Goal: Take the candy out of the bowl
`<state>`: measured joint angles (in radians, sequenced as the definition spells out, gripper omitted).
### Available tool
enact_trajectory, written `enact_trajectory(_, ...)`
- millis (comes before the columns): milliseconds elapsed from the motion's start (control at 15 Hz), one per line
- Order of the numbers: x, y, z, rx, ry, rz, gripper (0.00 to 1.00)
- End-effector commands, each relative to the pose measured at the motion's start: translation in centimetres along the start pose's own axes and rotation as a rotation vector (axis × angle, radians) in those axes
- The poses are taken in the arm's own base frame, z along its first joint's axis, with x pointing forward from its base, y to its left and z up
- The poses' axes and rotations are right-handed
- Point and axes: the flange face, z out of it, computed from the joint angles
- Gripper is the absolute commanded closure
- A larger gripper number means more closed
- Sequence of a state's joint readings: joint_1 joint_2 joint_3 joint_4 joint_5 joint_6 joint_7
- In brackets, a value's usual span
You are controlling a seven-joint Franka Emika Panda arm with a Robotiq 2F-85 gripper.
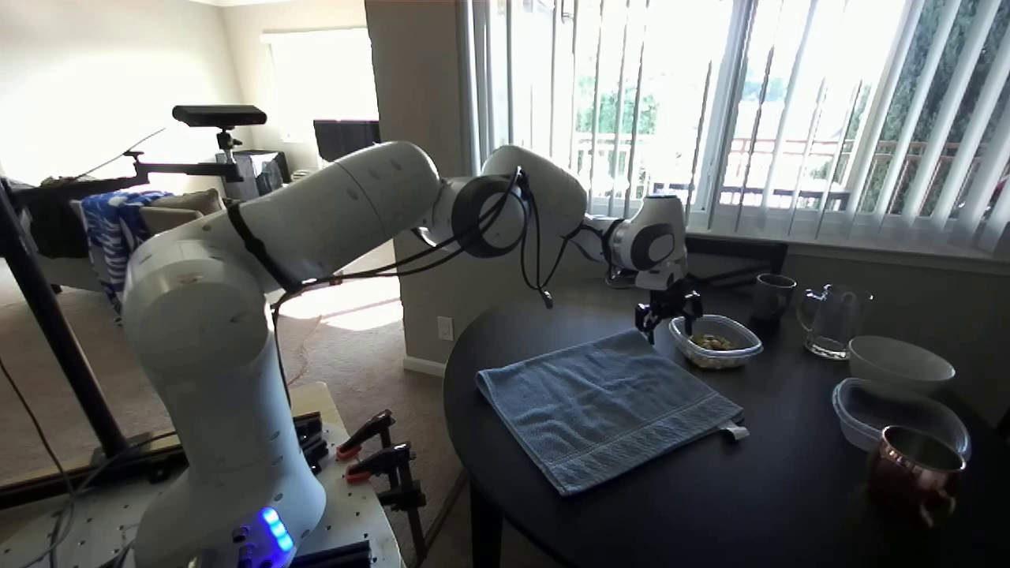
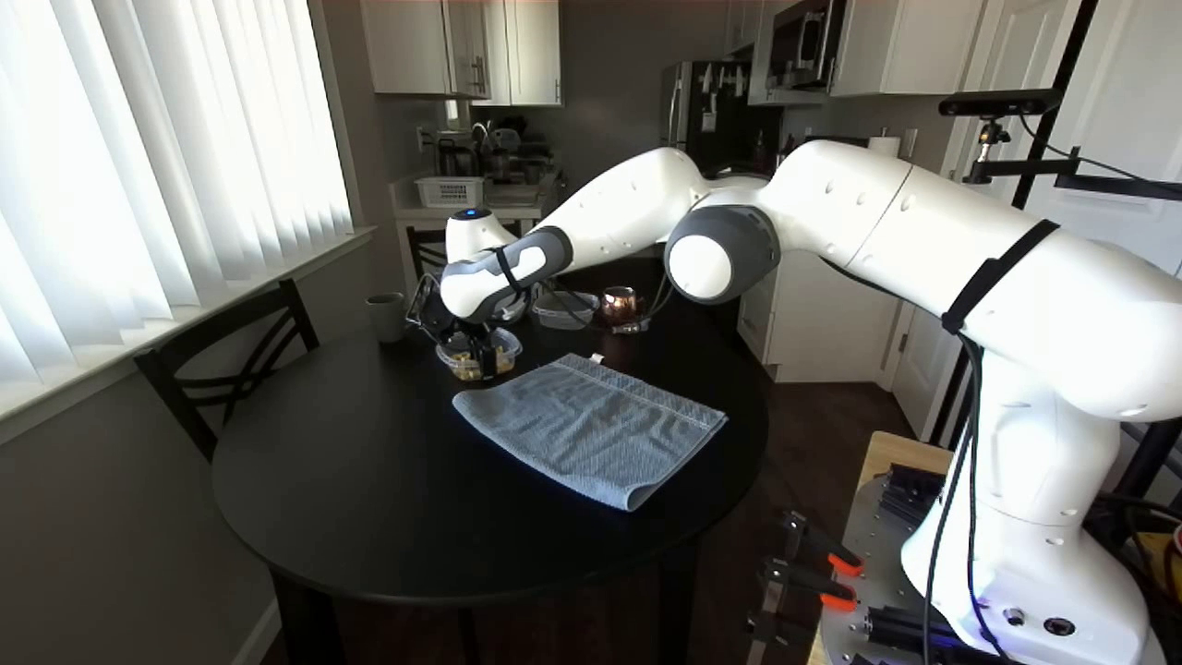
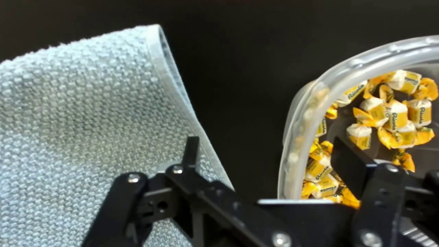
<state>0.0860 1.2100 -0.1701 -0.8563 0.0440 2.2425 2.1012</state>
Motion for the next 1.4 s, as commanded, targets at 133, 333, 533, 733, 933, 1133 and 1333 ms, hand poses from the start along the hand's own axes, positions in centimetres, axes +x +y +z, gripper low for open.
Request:
enact_trajectory(133, -0.1, -1.1, 0.0, 0.025, -0.042, 0.023, 0.47)
enact_trajectory(333, 0.0, -1.6, -0.7, 0.044, -0.047, 0.031, 0.67)
enact_trajectory(533, 0.1, -2.0, -1.2, 0.053, -0.049, 0.036, 0.85)
enact_trajectory(733, 0.1, -2.1, -1.3, 0.055, -0.053, 0.036, 0.98)
enact_trajectory(933, 0.0, -2.1, -1.3, 0.055, -0.056, 0.037, 0.98)
enact_trajectory(1133, -0.1, -2.2, -2.1, 0.056, -0.042, 0.036, 0.97)
enact_trajectory(1333, -0.2, -2.4, -4.6, 0.061, 0.009, 0.009, 0.97)
